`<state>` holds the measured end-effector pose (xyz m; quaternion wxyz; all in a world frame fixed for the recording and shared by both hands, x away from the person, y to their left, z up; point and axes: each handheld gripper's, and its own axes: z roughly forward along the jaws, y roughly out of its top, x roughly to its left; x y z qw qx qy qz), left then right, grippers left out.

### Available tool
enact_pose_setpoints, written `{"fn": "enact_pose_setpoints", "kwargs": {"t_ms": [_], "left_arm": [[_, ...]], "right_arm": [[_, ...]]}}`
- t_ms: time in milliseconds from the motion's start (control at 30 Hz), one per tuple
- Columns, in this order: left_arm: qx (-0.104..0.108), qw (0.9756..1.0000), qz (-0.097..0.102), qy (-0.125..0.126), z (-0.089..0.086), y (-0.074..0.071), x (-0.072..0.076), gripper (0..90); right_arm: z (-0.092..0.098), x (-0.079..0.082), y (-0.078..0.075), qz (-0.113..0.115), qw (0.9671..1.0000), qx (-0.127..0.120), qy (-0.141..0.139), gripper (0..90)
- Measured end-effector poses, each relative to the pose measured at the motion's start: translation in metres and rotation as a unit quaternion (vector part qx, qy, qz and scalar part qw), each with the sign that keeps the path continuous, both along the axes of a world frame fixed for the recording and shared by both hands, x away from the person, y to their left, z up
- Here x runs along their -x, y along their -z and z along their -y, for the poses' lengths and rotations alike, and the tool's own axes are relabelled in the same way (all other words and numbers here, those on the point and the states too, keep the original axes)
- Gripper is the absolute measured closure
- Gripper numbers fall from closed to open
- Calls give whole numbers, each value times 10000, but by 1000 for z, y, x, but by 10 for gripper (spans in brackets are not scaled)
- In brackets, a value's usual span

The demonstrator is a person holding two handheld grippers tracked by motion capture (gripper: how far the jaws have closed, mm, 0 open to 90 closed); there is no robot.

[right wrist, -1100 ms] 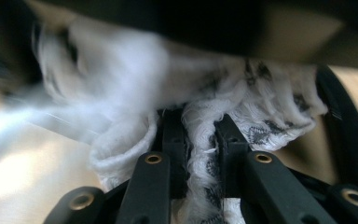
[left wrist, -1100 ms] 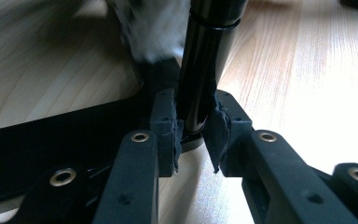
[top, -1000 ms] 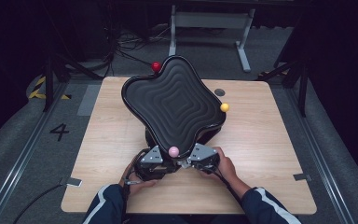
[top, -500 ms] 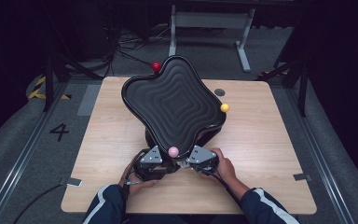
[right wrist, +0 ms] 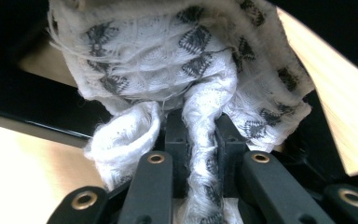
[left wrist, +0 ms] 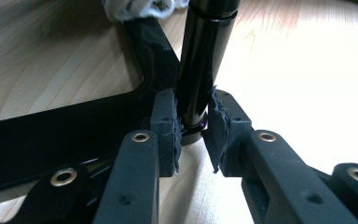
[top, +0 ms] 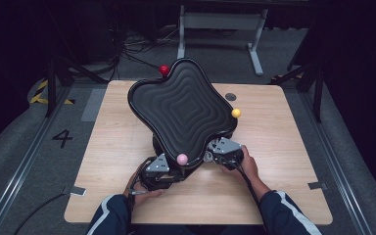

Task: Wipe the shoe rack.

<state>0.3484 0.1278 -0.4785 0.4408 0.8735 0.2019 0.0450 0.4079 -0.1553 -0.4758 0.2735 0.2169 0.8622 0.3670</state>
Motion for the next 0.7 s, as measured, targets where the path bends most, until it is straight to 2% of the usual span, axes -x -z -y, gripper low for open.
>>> {"fn": "enact_pose_setpoints", "kwargs": {"t_ms": [67, 333, 467, 700], "left_arm": [[-7, 10000, -31, -22, -1, 0, 1, 734], [5, 10000, -20, -61, -1, 0, 2, 735], [6, 10000, -23, -62, -1, 0, 2, 735], [-7, 10000, -12, -35, 0, 0, 1, 735]], "right_arm": [[5, -5, 0, -82, 9999, -79, 109, 794], [18, -17, -1, -23, 9993, 16, 361, 794], [30, -25, -1, -20, 9982, 38, 597, 794], [45, -33, 3, -28, 9964, 100, 839, 795]]}}
